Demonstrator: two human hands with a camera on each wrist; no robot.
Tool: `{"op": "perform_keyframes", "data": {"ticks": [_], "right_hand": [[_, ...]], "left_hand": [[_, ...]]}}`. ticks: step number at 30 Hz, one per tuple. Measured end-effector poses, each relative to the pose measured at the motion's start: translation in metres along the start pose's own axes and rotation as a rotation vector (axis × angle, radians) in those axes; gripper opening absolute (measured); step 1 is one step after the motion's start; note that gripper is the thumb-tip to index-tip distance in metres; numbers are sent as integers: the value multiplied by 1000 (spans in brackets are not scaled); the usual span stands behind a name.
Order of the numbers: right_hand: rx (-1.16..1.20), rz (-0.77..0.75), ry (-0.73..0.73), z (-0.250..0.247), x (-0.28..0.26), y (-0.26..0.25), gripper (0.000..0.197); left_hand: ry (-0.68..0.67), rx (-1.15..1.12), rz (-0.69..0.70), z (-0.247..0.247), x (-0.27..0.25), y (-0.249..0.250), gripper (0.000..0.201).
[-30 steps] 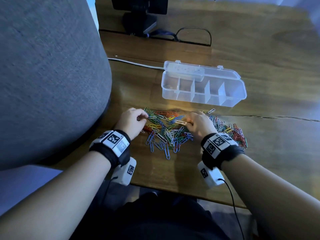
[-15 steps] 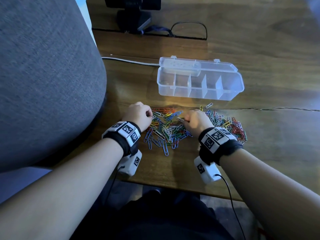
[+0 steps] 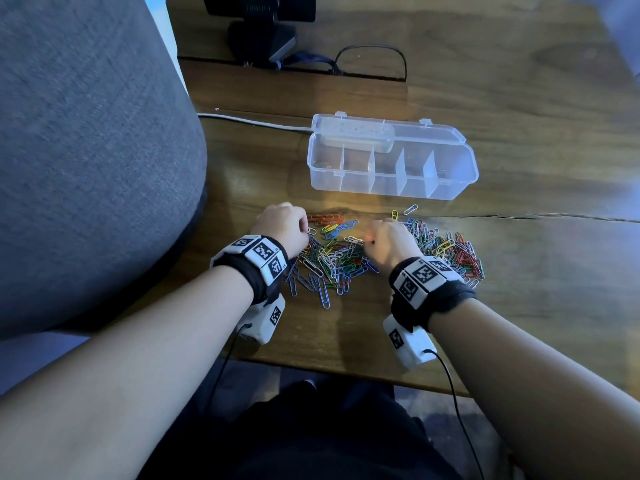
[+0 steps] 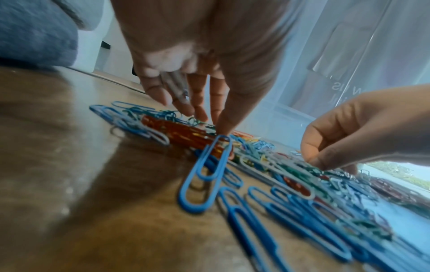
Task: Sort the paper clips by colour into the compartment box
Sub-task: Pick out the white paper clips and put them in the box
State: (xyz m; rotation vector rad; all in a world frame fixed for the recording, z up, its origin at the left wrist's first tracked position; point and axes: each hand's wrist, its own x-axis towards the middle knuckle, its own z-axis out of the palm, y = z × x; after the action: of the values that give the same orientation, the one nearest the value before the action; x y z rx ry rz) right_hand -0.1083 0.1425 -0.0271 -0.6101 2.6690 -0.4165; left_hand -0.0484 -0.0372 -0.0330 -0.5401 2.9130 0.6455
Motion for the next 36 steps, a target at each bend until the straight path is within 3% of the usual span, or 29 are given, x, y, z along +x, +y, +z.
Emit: {"op": "perform_keyframes", "data": {"ticks": [4, 7, 9, 11, 17, 23, 28, 33, 36], "right_hand": [[-15, 9, -13, 2, 0, -2, 21], [-12, 22, -36, 0, 0, -1, 27], [-36, 3, -57, 1, 1, -2, 26], [-54, -12, -54, 2, 3, -2, 22], [-34, -31, -6, 5, 4, -4, 33], [-43, 28, -47, 6, 9, -6, 22], [-98, -7, -62, 7, 8, -5, 18], [-138, -9, -19, 6, 3, -7, 24], [-78, 45, -14, 1, 4, -5, 12]], "left_hand": [[91, -135, 20, -8, -4, -5, 10], [117, -450, -59, -21, -10, -14, 9], [58, -840, -153, -26, -19, -20, 14], [-12, -1087, -235, -26, -26, -26, 16], [-120, -1314, -317, -29, -32, -31, 20], [-158, -1290, -348, -31, -28, -26, 22], [-129, -1229, -358, -30, -25, -23, 18], [-76, -850, -256, -29, -15, -18, 19], [-73, -477, -134, -30, -13, -16, 19]]}}
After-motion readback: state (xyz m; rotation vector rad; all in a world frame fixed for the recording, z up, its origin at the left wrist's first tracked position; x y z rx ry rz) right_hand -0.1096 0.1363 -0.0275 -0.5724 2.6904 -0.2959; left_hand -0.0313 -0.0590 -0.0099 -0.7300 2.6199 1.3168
